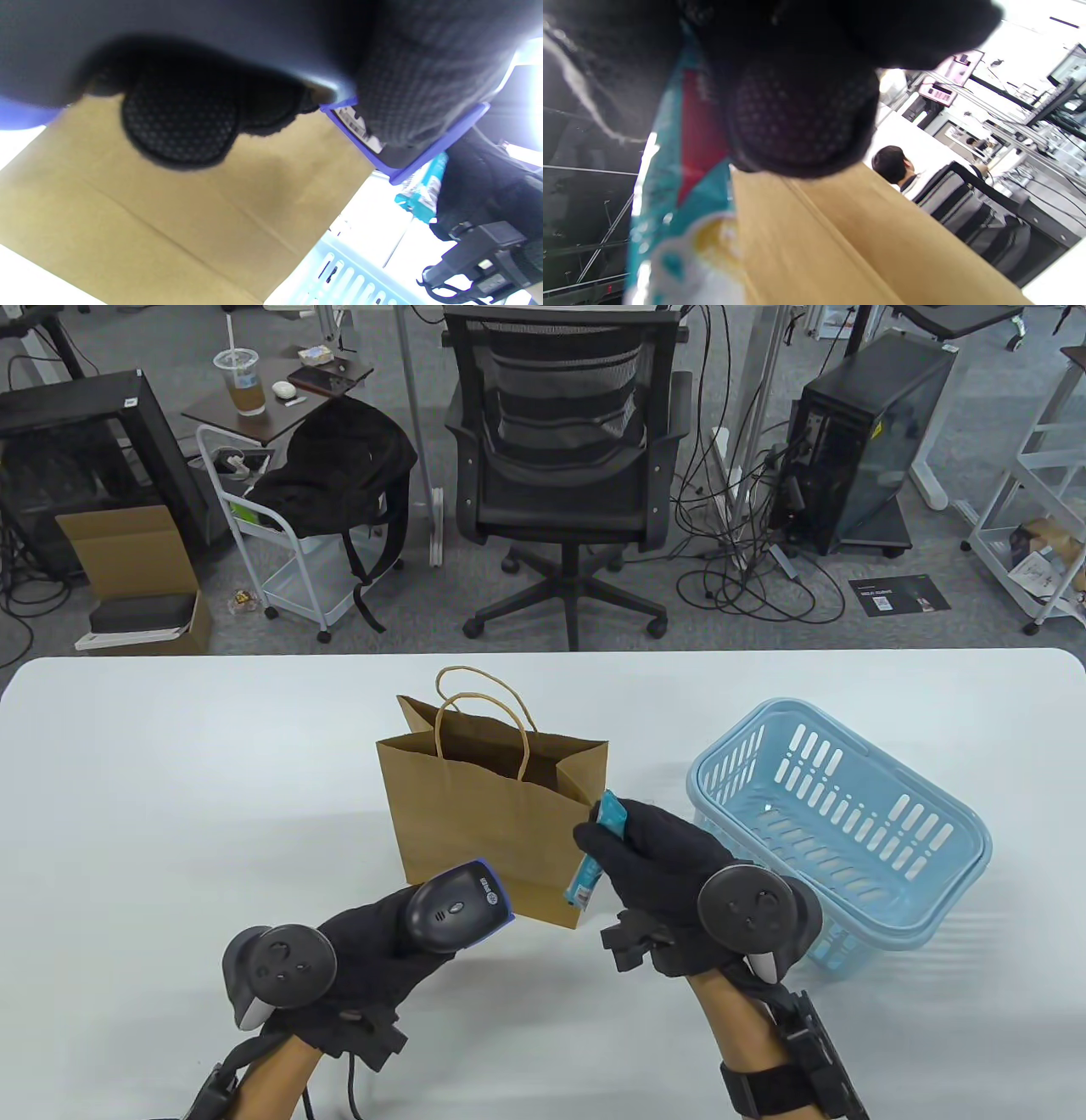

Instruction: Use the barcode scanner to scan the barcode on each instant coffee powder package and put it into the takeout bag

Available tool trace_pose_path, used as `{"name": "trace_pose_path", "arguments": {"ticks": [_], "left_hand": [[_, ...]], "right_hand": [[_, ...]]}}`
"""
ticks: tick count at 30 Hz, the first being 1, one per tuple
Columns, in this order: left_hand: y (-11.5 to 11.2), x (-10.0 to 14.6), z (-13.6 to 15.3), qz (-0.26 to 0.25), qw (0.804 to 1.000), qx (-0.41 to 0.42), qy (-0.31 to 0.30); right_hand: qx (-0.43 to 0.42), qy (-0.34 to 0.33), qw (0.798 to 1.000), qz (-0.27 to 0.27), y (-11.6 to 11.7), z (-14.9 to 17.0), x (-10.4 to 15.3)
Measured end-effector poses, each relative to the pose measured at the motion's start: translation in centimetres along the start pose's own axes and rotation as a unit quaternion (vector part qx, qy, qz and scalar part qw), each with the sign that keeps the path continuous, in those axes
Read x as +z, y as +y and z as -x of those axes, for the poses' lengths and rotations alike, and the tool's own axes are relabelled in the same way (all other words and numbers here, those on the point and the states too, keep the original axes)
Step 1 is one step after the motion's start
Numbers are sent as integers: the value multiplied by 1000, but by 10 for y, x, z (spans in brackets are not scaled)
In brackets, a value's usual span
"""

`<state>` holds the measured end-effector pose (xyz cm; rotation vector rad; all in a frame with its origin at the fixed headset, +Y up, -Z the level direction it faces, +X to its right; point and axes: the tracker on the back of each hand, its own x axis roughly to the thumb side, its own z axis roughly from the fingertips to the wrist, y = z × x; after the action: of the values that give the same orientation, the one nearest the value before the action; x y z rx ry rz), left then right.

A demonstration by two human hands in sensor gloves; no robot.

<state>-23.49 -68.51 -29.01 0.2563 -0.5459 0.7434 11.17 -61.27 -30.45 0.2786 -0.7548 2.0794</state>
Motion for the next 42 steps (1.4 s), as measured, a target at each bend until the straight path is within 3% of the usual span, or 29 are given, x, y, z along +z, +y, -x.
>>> {"name": "trace_pose_path", "arguments": {"ticks": [10,18,35,42], "left_hand": [[-29,3,-22,43,994,-76,-66],[-38,5,-31,57,991,-84,-87],[-46,3,-27,104,988,-92,-69],[-40,2,-24,82,992,-71,-61]], "right_hand": [[-7,95,994,-49,30,52,35],[17,103,993,-60,40,56,44],[-3,116,992,-54,41,59,45],[-2,102,993,-52,40,59,46]]}}
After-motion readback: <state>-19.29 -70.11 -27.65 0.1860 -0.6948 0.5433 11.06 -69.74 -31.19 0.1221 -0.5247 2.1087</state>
